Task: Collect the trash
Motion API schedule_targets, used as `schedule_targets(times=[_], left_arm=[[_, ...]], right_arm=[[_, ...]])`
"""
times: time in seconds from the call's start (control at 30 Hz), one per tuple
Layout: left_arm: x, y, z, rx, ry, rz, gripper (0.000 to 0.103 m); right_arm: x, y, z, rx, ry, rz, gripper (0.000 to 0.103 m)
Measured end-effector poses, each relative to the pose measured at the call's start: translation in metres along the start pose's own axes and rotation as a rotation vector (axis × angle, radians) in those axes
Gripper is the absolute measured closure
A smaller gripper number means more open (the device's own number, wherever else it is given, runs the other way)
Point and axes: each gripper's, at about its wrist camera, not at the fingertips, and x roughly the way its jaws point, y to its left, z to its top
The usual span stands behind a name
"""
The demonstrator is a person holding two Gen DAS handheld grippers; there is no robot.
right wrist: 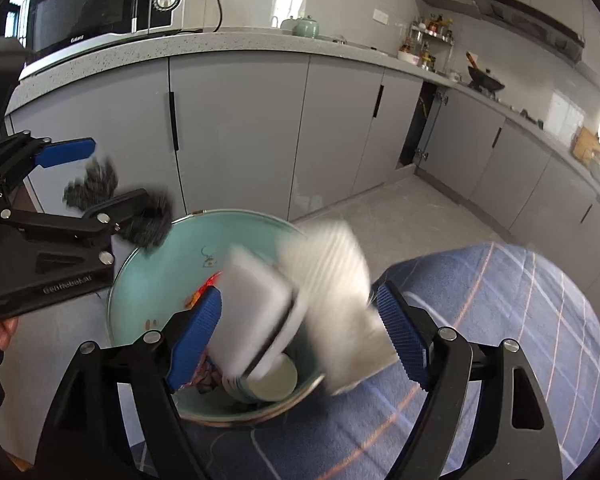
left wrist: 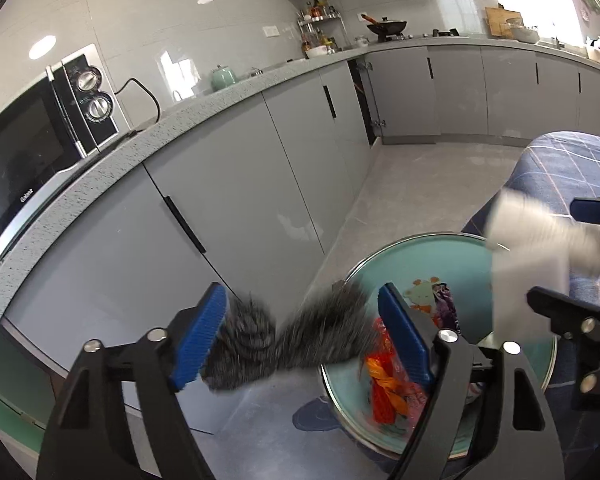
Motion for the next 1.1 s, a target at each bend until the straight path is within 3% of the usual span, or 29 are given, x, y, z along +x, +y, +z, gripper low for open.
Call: schedule_targets(times=[0.13,0.23,0.7,1.1], left_arm=[[-0.01,0.005,-0.007,-0.008,-0.009,0.02,0.005],[-0.02,0.007,-0.016,0.0,-0.012,0.026,0.005],[-0.075,0.005,-0.012,0.003,-0.118,0.008,0.005],[-0.108,-0.001,-0.005,0.002,-0.185,-0.025,0.005]], right_arm=[[-0.021,-0.008,-0.011,0.042,-0.016,-0.016,0.02],[-0.043,-0.013,-0.016,0.083,-0.057,-0.025,0.014],[-0.116,-0.009,-0.031,0.136,-0.19,-0.083,0.011],[-0.144,-0.024,-0.042,0.173,-0.248,-0.154,0.011]])
